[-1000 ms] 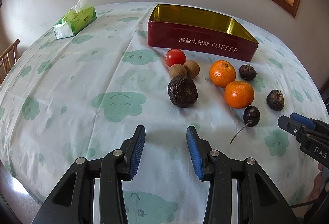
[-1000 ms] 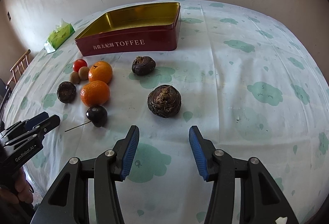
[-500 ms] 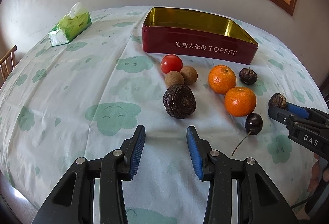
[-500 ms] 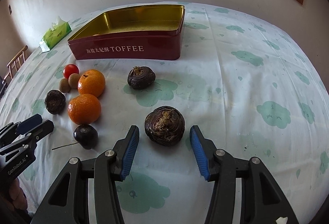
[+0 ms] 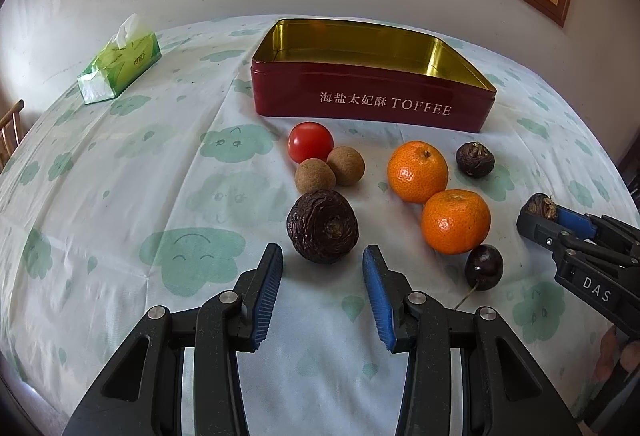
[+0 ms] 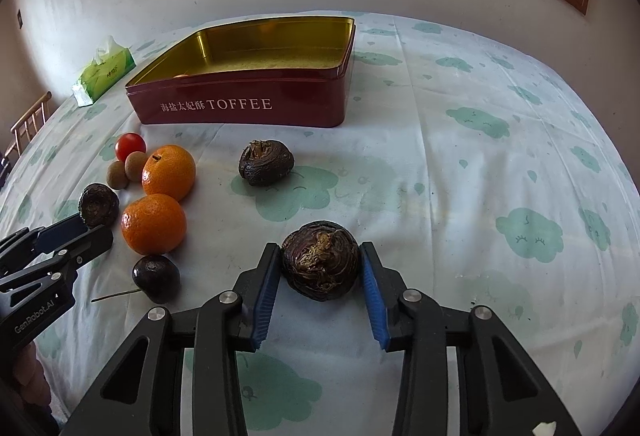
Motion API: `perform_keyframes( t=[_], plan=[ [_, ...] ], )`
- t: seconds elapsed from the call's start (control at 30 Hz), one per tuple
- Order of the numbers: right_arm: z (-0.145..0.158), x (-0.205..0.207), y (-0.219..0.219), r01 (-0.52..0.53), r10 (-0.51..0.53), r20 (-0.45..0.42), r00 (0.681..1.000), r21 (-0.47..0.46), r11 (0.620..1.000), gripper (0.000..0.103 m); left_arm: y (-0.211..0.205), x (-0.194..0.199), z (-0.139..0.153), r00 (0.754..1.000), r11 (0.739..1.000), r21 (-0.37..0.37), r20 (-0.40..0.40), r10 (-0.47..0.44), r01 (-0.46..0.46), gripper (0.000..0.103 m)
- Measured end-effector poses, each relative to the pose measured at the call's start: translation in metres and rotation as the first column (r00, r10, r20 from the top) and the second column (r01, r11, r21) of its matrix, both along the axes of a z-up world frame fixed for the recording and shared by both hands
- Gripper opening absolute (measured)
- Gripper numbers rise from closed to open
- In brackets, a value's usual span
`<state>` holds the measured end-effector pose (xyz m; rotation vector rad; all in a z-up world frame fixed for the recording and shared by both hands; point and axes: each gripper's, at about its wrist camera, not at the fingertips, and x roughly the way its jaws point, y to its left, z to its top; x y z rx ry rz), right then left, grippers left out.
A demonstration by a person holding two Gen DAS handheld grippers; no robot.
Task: Organize fruits
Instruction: 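Close the right tool on the large brown water chestnut while the left tool grasps the mangosteen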
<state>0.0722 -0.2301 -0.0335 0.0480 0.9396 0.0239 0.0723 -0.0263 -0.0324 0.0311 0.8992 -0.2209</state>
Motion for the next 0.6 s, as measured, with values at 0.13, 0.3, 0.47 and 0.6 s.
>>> perform_keyframes(
  t=[0.13,0.3,0.47,0.6],
  plan=[
    [0.0,0.0,0.0,-0.001,0.001,-0.001,1.0,-0.001,1.0,0.037,-0.004,0.008,-0.001,1.0,1.0,0.014,0.007,0.004,-0.004,0.043],
    [0.0,0.0,0.0,-0.001,0.001,0.0,1.0,-0.002,1.0,0.037,-0.007,0.019,-0.001,1.0,0.999,0.029,0.016,0.012,-0.013,0.043],
    [0.0,-0.001,0.001,-0.004,0.004,0.002,1.0,-0.007,1.0,0.037,-0.009,0.02,-0.003,1.0,0.999,0.045,0.027,0.005,-0.006,0.043],
    [-0.001,-0.001,0.001,-0.003,0.003,0.004,1.0,-0.009,1.0,0.037,-0.009,0.02,-0.003,1.0,0.999,0.05,0.031,0.001,-0.003,0.043]
  ],
)
